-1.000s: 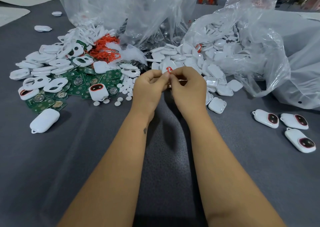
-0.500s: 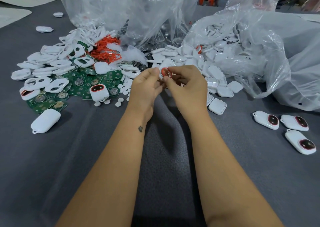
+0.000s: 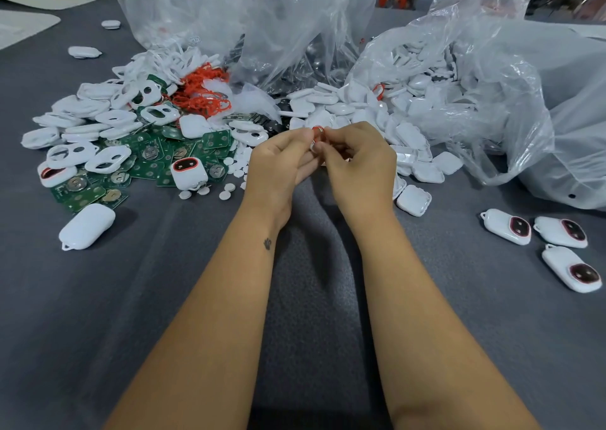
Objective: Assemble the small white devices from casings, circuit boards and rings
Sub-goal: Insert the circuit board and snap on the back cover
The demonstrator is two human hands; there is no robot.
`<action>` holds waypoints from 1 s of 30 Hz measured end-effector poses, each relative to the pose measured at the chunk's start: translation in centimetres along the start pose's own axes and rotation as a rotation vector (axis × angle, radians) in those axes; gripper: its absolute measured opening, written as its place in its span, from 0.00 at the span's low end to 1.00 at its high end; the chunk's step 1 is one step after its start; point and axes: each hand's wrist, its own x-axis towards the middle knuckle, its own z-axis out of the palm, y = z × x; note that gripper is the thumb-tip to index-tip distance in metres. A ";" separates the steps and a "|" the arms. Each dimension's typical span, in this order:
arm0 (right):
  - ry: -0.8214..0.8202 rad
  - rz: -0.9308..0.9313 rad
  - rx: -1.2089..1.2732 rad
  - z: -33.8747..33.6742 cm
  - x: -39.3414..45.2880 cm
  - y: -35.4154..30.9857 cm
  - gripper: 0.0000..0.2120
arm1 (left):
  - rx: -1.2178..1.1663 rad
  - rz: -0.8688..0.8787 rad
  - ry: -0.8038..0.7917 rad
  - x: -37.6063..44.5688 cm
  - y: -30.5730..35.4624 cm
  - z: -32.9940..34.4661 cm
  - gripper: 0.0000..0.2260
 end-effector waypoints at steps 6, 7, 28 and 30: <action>-0.003 0.056 0.073 -0.1 0.0 -0.5 0.07 | 0.026 0.017 -0.016 -0.1 0.1 -0.1 0.05; -0.023 0.068 0.087 0.0 0.0 -0.6 0.08 | 0.002 0.004 0.010 -0.1 0.1 -0.1 0.05; -0.150 0.438 0.706 0.3 0.0 -0.9 0.05 | -0.077 0.010 0.130 0.3 0.3 0.3 0.08; -0.170 0.469 0.770 0.3 0.0 -0.8 0.04 | -0.065 0.011 0.101 0.3 0.2 0.3 0.08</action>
